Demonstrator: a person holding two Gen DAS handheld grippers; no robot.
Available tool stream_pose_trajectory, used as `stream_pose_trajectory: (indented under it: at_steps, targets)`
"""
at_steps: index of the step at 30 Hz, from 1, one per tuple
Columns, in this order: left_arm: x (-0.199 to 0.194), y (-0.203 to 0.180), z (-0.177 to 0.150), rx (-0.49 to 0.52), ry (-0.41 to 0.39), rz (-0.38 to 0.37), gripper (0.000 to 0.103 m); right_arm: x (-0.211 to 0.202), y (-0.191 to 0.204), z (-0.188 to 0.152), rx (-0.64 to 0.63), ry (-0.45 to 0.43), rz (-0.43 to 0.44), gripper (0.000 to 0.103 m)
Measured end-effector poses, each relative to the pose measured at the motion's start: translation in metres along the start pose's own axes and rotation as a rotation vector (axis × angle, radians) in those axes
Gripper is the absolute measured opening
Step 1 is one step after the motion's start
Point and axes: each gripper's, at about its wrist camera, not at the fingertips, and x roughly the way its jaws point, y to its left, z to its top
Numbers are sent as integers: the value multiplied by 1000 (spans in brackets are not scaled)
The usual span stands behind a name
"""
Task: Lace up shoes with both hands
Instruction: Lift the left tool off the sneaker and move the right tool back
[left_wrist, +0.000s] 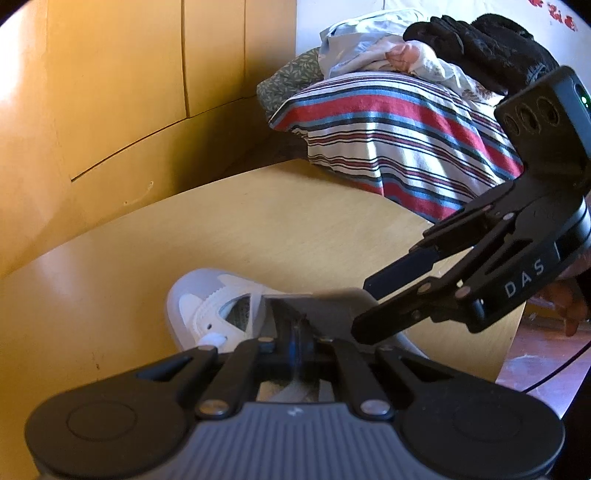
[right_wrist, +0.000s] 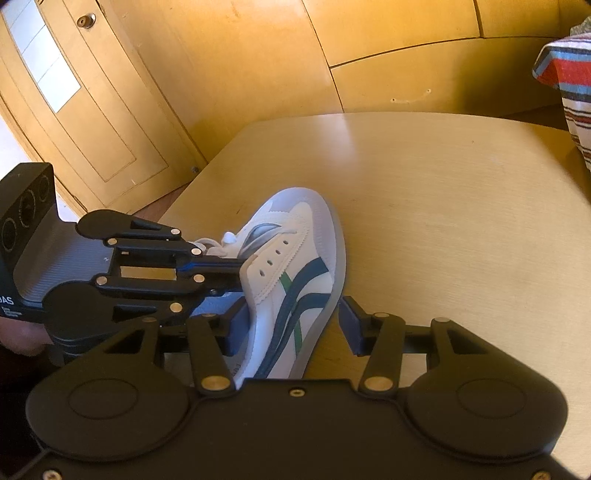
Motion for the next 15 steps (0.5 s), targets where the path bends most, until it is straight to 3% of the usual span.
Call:
stream_pose_trajectory:
  at_steps: [9, 11, 15]
  targets:
    - [-30, 11, 4, -28, -70, -10, 2, -2, 1, -1, -21, 4, 17, 50]
    - [-41, 18, 5, -48, -100, -11, 2, -7, 10, -2, -104, -5, 4, 50]
    - [-48, 26, 8, -66, -144, -50, 2, -21, 41, -6, -376, -82, -119, 49]
